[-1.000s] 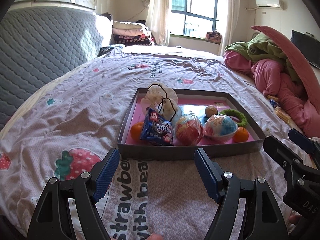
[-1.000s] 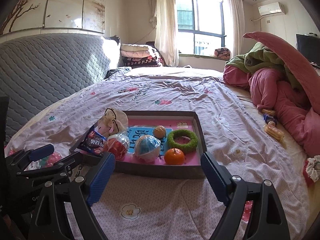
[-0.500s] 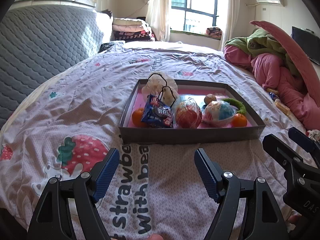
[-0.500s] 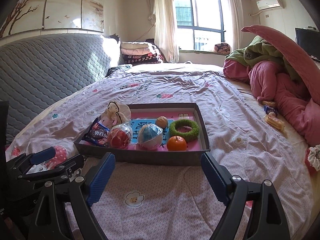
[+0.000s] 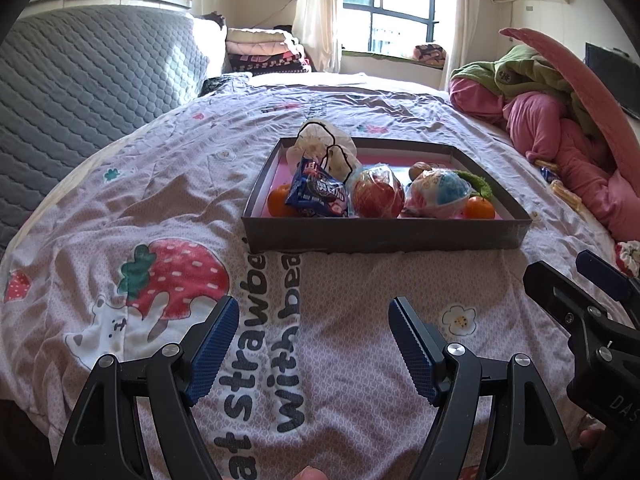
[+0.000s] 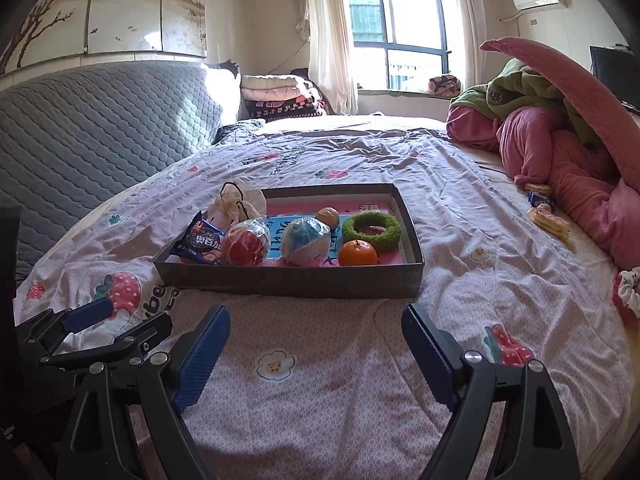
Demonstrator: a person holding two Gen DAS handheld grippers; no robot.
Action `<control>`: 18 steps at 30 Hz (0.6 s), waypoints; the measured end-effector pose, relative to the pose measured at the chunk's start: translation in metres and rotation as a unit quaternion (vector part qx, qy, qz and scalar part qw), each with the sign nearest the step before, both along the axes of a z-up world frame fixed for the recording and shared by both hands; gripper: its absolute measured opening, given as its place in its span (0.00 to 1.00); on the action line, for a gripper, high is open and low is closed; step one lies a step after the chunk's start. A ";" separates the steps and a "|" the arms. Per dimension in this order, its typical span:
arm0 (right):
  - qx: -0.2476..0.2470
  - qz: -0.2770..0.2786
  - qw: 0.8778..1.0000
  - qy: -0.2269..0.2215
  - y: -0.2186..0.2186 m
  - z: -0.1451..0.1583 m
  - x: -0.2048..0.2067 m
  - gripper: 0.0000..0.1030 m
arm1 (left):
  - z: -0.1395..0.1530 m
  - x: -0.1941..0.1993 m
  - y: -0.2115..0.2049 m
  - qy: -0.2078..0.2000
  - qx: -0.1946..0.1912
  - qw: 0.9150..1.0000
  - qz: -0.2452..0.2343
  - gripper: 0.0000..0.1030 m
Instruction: Organize objects
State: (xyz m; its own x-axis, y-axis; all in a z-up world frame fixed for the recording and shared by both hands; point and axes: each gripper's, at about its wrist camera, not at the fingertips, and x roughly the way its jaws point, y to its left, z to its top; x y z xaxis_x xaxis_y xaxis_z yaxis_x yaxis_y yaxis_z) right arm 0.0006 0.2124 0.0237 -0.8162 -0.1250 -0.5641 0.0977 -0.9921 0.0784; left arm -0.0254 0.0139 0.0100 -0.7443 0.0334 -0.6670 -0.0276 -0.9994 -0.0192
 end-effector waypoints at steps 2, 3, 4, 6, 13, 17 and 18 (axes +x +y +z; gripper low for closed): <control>-0.002 -0.001 1.000 -0.002 0.000 -0.002 0.002 0.84 | -0.003 0.001 0.001 -0.003 -0.005 1.000 -0.001 0.76; -0.003 0.001 1.000 -0.005 -0.001 -0.004 0.002 0.84 | -0.005 0.002 0.002 -0.004 -0.007 1.000 -0.001 0.76; -0.002 0.000 1.000 -0.008 -0.001 -0.006 0.002 0.84 | -0.006 0.002 0.001 -0.006 -0.008 1.000 -0.001 0.76; 0.002 -0.002 1.000 -0.011 -0.003 -0.010 0.003 0.84 | -0.008 0.002 0.001 -0.007 -0.007 1.000 -0.002 0.76; 0.007 -0.005 1.000 -0.018 -0.004 -0.018 0.004 0.84 | -0.014 0.004 0.000 -0.008 -0.003 1.000 0.002 0.76; 0.008 -0.003 1.000 -0.021 -0.003 -0.023 0.004 0.85 | -0.018 0.001 -0.001 -0.011 -0.004 1.000 0.005 0.76; 0.011 -0.002 1.000 -0.024 -0.004 -0.024 0.004 0.85 | -0.020 -0.001 -0.002 -0.014 -0.006 1.000 0.008 0.76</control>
State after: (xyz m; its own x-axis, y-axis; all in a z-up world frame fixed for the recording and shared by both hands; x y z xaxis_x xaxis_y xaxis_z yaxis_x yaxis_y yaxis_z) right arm 0.0042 0.2085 -0.0006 -0.7881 -0.1097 -0.6057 0.0908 -0.9939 0.0619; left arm -0.0260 0.0117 -0.0099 -0.7251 0.0133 -0.6885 -0.0117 -0.9999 -0.0070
